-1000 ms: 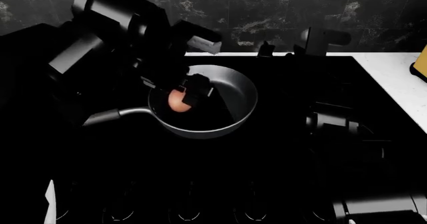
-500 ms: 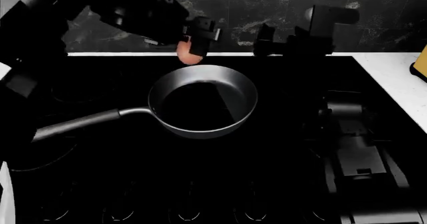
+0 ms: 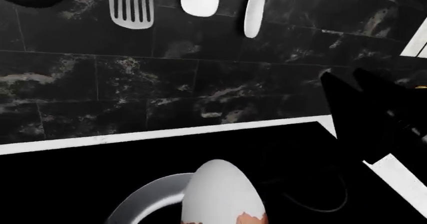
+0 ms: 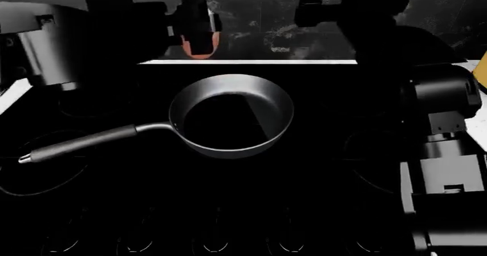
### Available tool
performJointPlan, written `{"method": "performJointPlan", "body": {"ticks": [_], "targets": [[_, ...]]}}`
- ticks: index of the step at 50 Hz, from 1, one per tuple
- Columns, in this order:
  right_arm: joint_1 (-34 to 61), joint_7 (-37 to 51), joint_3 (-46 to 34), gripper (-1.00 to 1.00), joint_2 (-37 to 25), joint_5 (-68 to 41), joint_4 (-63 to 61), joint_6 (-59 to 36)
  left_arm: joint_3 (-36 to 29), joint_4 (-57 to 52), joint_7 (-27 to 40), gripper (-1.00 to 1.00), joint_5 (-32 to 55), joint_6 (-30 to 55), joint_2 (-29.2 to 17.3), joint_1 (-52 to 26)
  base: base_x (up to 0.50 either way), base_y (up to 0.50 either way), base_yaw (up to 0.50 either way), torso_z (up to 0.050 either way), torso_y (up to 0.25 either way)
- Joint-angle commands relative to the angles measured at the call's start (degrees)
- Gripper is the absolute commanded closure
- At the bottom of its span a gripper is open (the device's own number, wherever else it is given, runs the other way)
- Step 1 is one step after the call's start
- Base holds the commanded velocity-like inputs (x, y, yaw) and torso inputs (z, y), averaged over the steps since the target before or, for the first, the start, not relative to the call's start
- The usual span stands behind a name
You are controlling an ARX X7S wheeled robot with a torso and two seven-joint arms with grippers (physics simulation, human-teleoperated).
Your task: Pick the egg from the pan and place it in the bowl.
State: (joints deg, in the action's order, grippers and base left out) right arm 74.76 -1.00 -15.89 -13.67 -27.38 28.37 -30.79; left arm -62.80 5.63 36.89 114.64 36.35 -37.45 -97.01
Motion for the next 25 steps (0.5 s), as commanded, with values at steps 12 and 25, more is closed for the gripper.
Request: {"method": "performJointPlan", "body": {"ticks": [12,25], "targets": [[0.92,0.77,-0.46,-1.00,-1.78,-1.49,-6.30,-4.97,8.66,-21.39,3.98,1.00,-4.32,-18.03,-11.55,13.29,0.00,0.00,0.00,0.000,0.000],[0.33,0.71,-0.51,-1.00,-1.64,-1.25,-4.92,-3.36,8.95,-20.09,2.29,1.00,-5.11,-18.70,-9.72,13.20,0.00,0.00,0.00,0.000,0.000]]}}
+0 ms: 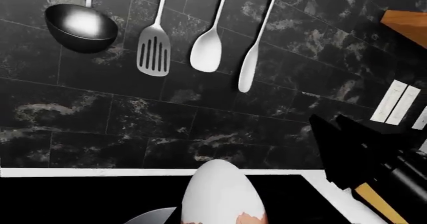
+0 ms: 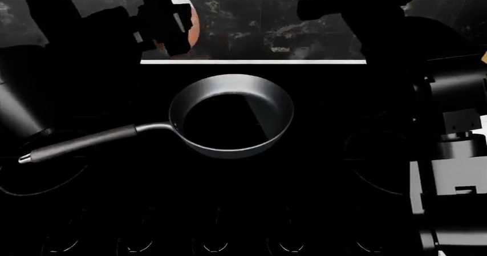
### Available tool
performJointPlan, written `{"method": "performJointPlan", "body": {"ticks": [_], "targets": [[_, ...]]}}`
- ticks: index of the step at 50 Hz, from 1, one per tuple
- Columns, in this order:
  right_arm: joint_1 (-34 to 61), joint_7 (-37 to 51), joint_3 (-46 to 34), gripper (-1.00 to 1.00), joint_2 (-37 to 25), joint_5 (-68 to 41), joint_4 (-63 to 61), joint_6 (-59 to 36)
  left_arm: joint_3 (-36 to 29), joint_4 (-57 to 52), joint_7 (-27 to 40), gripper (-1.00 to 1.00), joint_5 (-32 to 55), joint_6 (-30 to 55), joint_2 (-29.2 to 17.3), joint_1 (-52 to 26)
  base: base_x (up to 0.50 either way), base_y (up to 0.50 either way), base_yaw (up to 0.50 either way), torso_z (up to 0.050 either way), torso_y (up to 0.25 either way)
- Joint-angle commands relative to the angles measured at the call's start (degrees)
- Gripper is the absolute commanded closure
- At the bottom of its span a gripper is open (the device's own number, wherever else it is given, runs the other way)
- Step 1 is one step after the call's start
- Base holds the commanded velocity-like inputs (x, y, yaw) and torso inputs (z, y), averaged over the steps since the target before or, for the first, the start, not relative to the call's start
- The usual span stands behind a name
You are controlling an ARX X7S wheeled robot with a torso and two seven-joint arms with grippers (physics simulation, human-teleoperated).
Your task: Pick the egg from the pan and place it in the bowl.
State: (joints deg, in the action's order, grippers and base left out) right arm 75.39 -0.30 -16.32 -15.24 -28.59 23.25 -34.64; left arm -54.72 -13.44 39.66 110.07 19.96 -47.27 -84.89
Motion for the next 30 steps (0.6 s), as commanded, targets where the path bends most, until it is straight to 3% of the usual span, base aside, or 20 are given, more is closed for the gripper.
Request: {"method": "performJointPlan", "body": {"ticks": [1,14,30], "targets": [[-0.32,0.02,-0.08,-1.00,-0.03,-0.02,0.32,0.62,0.87,-0.96,-0.54,1.00,-0.53,-2.27,0.17,1.04,0.00,0.00,0.00,0.000,0.000],[-0.64,0.22,-0.14,-1.00,-0.13,-0.18,0.38,0.82,0.84,-0.57,-0.91,1.00,-0.21,-1.70,0.83,0.65,0.00,0.00,0.00,0.000,0.001],[-0.34,-0.24,-0.48,-1.00,0.05,-0.08,1.59,1.90,0.70,0.53,-1.05,1.00,0.01,-0.83,1.65,-0.18,-0.28,0.00,0.00,0.000,0.000]]}}
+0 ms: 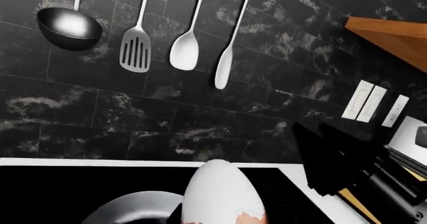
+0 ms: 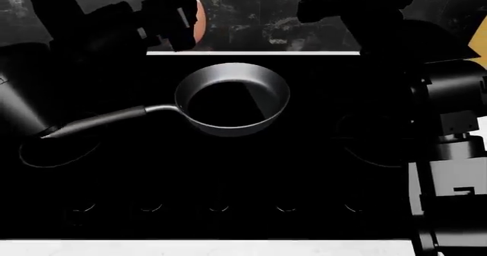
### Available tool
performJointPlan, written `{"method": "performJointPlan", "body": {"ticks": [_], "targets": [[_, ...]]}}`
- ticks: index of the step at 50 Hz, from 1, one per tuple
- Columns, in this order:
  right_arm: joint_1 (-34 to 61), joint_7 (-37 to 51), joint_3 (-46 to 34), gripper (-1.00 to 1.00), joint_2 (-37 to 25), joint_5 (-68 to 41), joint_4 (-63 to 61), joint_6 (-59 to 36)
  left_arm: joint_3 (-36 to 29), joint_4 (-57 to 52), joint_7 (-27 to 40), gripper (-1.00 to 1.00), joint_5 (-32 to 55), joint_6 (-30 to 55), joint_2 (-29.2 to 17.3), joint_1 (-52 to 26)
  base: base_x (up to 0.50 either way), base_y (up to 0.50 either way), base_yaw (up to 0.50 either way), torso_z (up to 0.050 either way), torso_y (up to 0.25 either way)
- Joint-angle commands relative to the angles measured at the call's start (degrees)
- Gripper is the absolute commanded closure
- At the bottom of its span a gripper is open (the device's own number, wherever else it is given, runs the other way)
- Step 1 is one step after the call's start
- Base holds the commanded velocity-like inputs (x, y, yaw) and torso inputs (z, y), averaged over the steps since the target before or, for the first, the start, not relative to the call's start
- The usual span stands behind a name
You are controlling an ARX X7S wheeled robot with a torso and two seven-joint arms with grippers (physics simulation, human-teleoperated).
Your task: Pick the egg from the pan and place it in the bowl.
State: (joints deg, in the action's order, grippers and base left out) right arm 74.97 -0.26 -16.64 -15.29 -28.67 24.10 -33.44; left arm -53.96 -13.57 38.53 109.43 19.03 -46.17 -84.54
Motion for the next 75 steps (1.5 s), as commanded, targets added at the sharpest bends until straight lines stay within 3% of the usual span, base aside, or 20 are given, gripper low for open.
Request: {"method": "performJointPlan", "body": {"ticks": [1,31,75], "targets": [[0.06,-0.29,-0.15,-1.00,0.08,-0.03,0.75,0.74,-0.08,0.75,0.06,1.00,0.60,0.13,0.63,-0.58,-0.26,0.00,0.00,0.000,0.000],[-0.52,-0.01,-0.57,-1.00,-0.21,0.01,-0.01,1.99,0.22,0.83,0.07,1.00,0.96,0.19,0.91,-0.27,-0.09,0.00,0.00,0.000,0.000],[-0.32,-0.25,-1.36,-1.00,-0.17,-0.07,1.14,3.20,0.53,0.70,0.50,1.00,1.33,1.08,1.05,-0.73,0.00,0.17,0.00,0.000,0.000]]}}
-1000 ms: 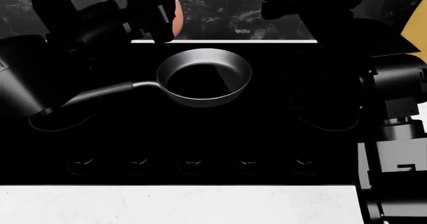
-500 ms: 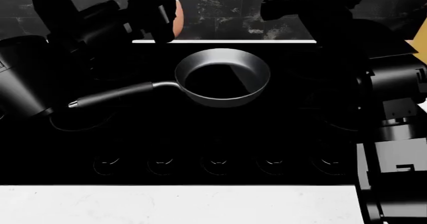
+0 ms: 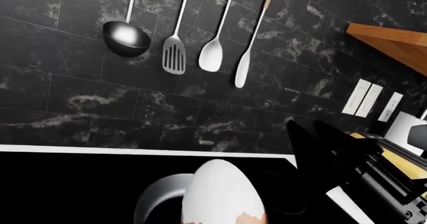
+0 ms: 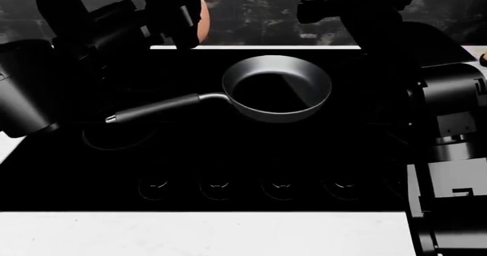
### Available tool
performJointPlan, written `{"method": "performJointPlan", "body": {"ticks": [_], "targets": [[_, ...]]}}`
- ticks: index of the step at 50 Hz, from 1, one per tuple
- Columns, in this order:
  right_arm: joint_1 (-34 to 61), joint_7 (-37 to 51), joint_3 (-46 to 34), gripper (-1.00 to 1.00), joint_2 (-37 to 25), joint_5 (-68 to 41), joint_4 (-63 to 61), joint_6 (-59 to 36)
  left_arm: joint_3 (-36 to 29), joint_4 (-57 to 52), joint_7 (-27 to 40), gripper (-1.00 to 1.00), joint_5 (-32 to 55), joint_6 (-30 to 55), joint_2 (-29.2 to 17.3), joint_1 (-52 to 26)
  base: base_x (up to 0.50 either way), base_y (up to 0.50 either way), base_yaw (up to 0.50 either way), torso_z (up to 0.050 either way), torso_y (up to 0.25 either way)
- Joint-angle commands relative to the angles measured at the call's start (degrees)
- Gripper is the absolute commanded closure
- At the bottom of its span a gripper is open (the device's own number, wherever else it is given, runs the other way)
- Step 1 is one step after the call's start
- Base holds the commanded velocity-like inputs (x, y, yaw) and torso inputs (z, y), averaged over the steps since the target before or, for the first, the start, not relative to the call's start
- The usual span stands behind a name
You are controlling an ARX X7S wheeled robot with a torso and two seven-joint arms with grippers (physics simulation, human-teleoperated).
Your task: Pick the egg from the pan and place it in the bowl.
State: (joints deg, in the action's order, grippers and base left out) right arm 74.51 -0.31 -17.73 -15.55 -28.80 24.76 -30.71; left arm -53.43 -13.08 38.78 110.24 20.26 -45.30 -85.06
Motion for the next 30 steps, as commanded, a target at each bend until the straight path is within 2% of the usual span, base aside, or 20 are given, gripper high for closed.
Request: {"method": "performJointPlan", "body": {"ticks": [1,30], "targets": [[0.14,-0.19,-0.28,-1.00,0.09,0.06,0.51,0.52,0.01,0.20,0.26,1.00,0.51,-0.13,0.16,-0.20,0.00,0.16,0.00,0.000,0.000],[-0.45,0.49,-0.32,-1.00,-0.37,-0.73,-1.07,-0.18,0.12,0.29,0.20,1.00,0.12,0.00,0.27,0.10,0.00,0.27,0.00,0.000,0.000]]}}
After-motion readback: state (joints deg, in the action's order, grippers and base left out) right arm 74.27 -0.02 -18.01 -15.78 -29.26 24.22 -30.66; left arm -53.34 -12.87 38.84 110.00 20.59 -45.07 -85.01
